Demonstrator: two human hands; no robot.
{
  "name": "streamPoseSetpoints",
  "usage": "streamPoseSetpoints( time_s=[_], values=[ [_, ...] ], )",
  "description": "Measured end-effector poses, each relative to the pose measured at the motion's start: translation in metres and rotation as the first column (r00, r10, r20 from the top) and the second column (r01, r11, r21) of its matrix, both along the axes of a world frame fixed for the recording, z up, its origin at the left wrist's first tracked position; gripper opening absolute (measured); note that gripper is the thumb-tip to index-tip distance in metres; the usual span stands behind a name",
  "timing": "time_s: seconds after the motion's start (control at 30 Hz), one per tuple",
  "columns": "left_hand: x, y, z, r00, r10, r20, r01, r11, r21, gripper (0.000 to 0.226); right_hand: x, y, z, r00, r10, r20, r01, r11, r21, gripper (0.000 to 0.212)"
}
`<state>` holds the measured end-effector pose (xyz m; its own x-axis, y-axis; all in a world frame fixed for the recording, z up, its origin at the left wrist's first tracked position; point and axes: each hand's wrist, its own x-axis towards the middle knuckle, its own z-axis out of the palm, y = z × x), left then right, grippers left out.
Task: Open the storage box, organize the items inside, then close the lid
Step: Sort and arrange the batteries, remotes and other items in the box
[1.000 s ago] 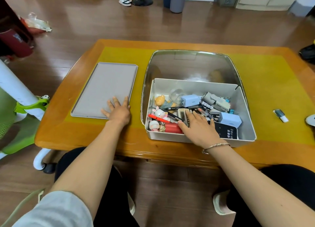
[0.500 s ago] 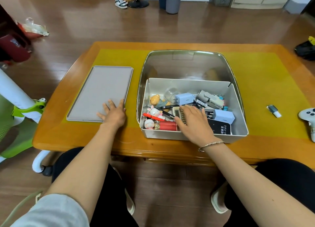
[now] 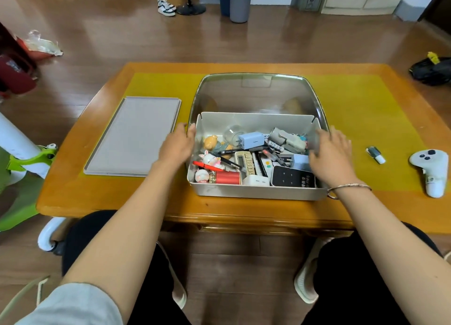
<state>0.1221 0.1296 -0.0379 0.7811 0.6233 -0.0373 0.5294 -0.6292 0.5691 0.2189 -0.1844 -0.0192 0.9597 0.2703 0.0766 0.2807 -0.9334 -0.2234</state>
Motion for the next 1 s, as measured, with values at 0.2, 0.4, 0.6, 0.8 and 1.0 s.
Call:
streamPoseSetpoints(
  time_s=[0.2, 0.4, 0.6, 0.8, 1.0],
  values=[
    [0.002, -0.033, -0.002, 0.993, -0.027, -0.118, 0.029, 0.999, 0.017, 0.031, 0.009, -0.020, -0.009, 0.962, -0.122, -0.243, 0.147, 0.985, 0.087, 0.026],
    [-0.013, -0.034, -0.008, 0.996, 0.019, -0.087, -0.006, 0.990, 0.143, 0.031, -0.002, -0.017, -0.022, 0.989, -0.081, -0.122, 0.096, 0.988, 0.121, 0.024],
    [-0.033, -0.017, -0.013, 0.991, 0.061, -0.117, -0.035, 0.977, 0.210, 0.033, -0.014, -0.015, -0.030, 0.997, 0.055, -0.054, -0.039, 0.965, 0.259, 0.026],
    [-0.034, -0.018, -0.014, 0.994, 0.046, -0.097, -0.022, 0.971, 0.237, 0.059, 0.035, -0.057, -0.044, 0.979, -0.180, 0.095, 0.154, 0.959, 0.238, 0.042],
    [-0.035, -0.021, -0.011, 0.995, 0.041, -0.087, -0.021, 0.973, 0.228, 0.063, 0.075, -0.096, -0.076, 0.910, -0.406, -0.083, 0.403, 0.914, -0.051, 0.062]
  ],
)
